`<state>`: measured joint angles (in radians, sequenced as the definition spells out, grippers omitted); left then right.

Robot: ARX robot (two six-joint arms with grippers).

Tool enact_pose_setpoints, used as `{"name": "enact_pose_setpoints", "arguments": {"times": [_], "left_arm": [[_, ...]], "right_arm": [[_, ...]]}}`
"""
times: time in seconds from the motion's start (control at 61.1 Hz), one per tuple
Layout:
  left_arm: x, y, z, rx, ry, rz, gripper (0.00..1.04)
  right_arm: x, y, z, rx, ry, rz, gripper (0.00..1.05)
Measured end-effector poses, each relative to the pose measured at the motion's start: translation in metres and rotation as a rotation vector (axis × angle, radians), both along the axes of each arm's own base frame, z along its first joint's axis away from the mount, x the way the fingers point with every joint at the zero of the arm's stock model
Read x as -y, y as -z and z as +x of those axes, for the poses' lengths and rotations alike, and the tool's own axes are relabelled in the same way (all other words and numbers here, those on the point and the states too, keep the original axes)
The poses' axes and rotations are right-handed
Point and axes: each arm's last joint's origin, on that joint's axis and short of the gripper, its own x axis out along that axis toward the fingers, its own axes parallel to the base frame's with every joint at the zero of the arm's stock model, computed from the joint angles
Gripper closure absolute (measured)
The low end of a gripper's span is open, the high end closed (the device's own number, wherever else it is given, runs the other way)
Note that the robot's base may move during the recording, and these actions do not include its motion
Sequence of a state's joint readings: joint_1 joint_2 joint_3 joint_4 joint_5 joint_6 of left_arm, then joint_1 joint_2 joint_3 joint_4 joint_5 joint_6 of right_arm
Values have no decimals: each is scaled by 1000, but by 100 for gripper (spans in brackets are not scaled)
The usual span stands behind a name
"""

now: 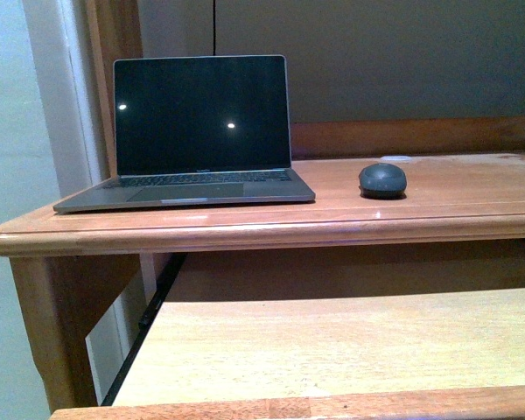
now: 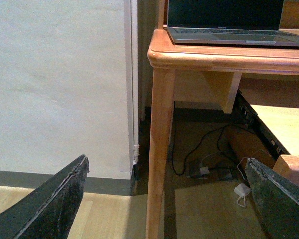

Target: Place mouse

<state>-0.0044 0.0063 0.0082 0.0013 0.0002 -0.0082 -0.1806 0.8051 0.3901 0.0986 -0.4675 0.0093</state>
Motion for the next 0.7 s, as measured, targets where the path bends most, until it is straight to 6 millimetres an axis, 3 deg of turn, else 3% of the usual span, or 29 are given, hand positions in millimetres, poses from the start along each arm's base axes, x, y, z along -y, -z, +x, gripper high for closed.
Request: {"name": "enact_pose_setpoints", "arguments": {"times": [0.115, 0.311, 0.606, 0.704], "left_arm": [[0, 0, 0, 0, 0, 0, 8], [0, 0, 0, 0, 0, 0, 8], [0, 0, 0, 0, 0, 0, 8], [0, 0, 0, 0, 0, 0, 8]], "right_arm": [[11, 41, -23, -98, 2, -44, 7], [3, 64, -20, -128, -3, -115, 7], [-37, 68, 24, -69, 2, -141, 7], [-58, 62, 56, -34, 17, -142, 7]]}}
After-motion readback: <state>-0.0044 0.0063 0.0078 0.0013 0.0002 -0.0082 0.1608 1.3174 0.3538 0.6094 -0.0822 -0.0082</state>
